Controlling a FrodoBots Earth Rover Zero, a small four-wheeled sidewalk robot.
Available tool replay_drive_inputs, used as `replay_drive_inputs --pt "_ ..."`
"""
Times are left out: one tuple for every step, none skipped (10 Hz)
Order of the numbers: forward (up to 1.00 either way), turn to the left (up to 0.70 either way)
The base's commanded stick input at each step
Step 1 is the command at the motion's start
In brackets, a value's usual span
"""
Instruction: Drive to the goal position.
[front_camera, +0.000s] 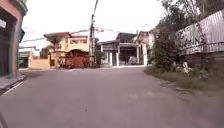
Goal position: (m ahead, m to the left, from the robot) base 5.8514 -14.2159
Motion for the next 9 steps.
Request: replay_drive_inputs --pt "0.70 0.00" --pt "0.70 0.00" --pt "0.70 0.00" --pt "0.70 0.00" --pt "0.70 0.00" --pt "0.70 0.00" --pt "0.70 0.00" --pt "0.70 0.00" --pt "0.70 0.00"
